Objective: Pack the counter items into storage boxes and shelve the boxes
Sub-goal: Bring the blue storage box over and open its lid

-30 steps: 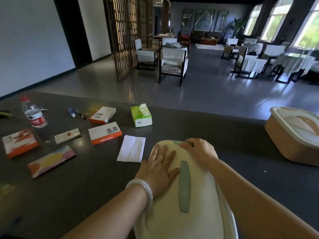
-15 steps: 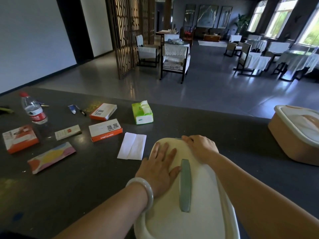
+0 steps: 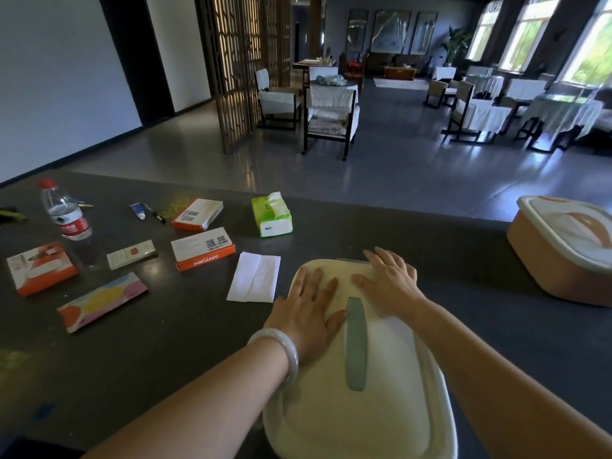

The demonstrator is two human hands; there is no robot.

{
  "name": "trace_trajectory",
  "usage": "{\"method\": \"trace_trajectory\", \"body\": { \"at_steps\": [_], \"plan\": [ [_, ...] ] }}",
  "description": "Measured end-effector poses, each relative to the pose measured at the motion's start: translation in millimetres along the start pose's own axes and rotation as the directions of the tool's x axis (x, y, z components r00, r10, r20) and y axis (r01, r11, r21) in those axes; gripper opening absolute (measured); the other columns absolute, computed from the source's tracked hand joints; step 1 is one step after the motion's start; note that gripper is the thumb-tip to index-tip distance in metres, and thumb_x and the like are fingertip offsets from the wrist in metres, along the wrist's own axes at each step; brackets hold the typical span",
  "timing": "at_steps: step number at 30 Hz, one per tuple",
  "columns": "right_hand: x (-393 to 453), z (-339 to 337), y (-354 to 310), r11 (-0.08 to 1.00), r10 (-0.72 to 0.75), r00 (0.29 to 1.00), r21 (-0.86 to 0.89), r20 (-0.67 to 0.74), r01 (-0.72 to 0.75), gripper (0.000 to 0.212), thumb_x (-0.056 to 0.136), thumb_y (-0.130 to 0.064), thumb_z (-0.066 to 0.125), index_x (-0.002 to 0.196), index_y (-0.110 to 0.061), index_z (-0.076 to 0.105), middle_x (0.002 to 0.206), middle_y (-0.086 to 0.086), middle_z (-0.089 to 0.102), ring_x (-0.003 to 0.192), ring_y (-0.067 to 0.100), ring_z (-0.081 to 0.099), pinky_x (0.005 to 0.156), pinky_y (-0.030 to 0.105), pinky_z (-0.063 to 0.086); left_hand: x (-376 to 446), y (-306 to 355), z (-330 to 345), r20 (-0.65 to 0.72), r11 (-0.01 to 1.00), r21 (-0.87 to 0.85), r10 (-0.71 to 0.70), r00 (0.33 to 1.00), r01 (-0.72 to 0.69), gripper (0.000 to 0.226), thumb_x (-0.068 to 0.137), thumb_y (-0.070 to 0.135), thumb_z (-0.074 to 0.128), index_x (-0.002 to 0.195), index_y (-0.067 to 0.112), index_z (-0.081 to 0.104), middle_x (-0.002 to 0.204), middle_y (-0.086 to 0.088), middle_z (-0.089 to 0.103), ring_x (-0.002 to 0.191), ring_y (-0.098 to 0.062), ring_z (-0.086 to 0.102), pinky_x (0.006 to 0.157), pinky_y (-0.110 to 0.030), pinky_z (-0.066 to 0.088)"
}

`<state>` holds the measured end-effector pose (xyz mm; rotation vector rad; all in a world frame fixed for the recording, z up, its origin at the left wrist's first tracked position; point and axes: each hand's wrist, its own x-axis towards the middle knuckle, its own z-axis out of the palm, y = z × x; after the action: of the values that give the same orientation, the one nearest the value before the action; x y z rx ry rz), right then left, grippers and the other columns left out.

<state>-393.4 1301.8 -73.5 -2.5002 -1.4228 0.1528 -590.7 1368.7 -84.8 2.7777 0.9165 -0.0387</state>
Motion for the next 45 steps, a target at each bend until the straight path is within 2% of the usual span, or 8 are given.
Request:
{"method": "trace_trajectory", "body": {
  "at_steps": [6,10,16,20,22,28,36,45],
  "plan": [
    [-101.2,0.2,9.1,0.966,0.169,0.984,0.205,-0.049,-0.155,0.076,0.091,-0.052,0.051,0.152,-0.025,0.015,0.16,-0.003,0.01,0.144,0.024,0.015,0.112,0.043,0.023,1.5,-1.2,1.2,-0.067,1.0,0.006,0.014,0.998,-0.014,0.066,0.095,0.065,0.018,0.153,0.036,0.006,0.162,0.009,-0.009,0.147,-0.015,-0.016,0.112,-0.048,0.03],
    [-136.9,2.4,0.9,0.898,0.297,0.955,0.345,-0.022,-0.272,0.084,0.09,-0.057,0.049,0.153,-0.024,0.004,0.16,-0.003,0.008,0.142,0.024,0.025,0.11,0.042,0.032,-1.9,0.0,-11.4,-0.021,0.998,-0.058,0.021,1.0,-0.022,0.069,0.096,0.063,0.025,0.154,0.033,0.005,0.161,0.007,-0.015,0.147,-0.016,-0.017,0.118,-0.052,0.011],
    [-155.6,2.9,10.1,0.769,0.414,0.905,0.492,0.102,-0.407,0.086,0.084,-0.06,0.056,0.15,-0.021,0.017,0.15,0.003,0.033,0.126,0.026,0.046,0.098,0.043,0.044,-47.2,-9.1,-17.9,-0.135,0.844,-0.535,-0.119,0.984,0.029,0.067,0.098,0.048,0.042,0.155,0.028,0.011,0.163,0.002,-0.001,0.149,-0.013,-0.002,0.12,-0.045,0.01],
    [-163.0,10.7,5.6,0.724,0.413,0.905,0.567,0.101,-0.393,0.074,0.087,-0.052,0.058,0.147,-0.027,0.021,0.114,-0.004,0.051,0.086,0.007,0.054,0.062,0.025,0.044,-85.0,-7.4,-0.8,-0.026,0.779,-0.622,-0.128,0.991,0.084,0.074,0.097,0.047,0.044,0.155,0.029,0.0,0.162,0.008,-0.007,0.148,-0.011,0.003,0.119,-0.036,0.015],
    [-163.2,10.7,3.7,0.693,0.409,0.907,0.611,0.103,-0.382,0.072,0.088,-0.051,0.058,0.146,-0.028,0.022,0.106,-0.008,0.05,0.082,0.005,0.053,0.056,0.021,0.041,-89.3,-5.2,-1.8,-0.03,0.748,-0.659,-0.132,0.991,0.08,0.074,0.098,0.044,0.046,0.154,0.031,-0.001,0.162,0.01,-0.007,0.148,-0.013,0.007,0.118,-0.036,0.019],
    [-167.4,4.0,0.2,0.676,0.422,0.903,0.635,0.081,-0.373,0.065,0.088,-0.045,0.06,0.142,-0.028,0.029,0.1,-0.012,0.05,0.084,0.005,0.053,0.058,0.022,0.041,-91.1,-0.6,-6.4,-0.06,0.66,-0.749,-0.165,0.985,0.064,0.074,0.098,0.033,0.053,0.155,0.026,0.006,0.162,0.009,0.0,0.148,-0.011,0.009,0.119,-0.033,0.015],
    [-165.0,-28.1,18.6,0.67,0.391,0.92,0.679,0.02,-0.3,0.067,0.086,-0.046,0.063,0.142,-0.035,0.028,0.11,-0.009,0.051,0.086,0.002,0.051,0.058,0.018,0.038,-85.3,25.8,-33.8,-0.139,0.667,-0.745,-0.174,0.975,0.013,0.078,0.095,0.037,0.056,0.155,0.027,0.006,0.162,0.011,0.004,0.147,-0.011,0.011,0.12,-0.037,0.016],
    [-183.9,-77.6,119.4,0.627,0.423,0.905,0.738,-0.054,-0.249,0.06,0.084,-0.045,0.066,0.134,-0.042,0.034,0.109,-0.015,0.053,0.09,0.003,0.054,0.06,0.019,0.04,-43.7,134.6,-31.6,-0.202,0.683,-0.726,-0.105,0.974,-0.077,0.077,0.095,0.038,0.055,0.154,0.029,0.006,0.162,0.011,0.001,0.147,-0.011,0.009,0.117,-0.032,0.014]
  ]
}}
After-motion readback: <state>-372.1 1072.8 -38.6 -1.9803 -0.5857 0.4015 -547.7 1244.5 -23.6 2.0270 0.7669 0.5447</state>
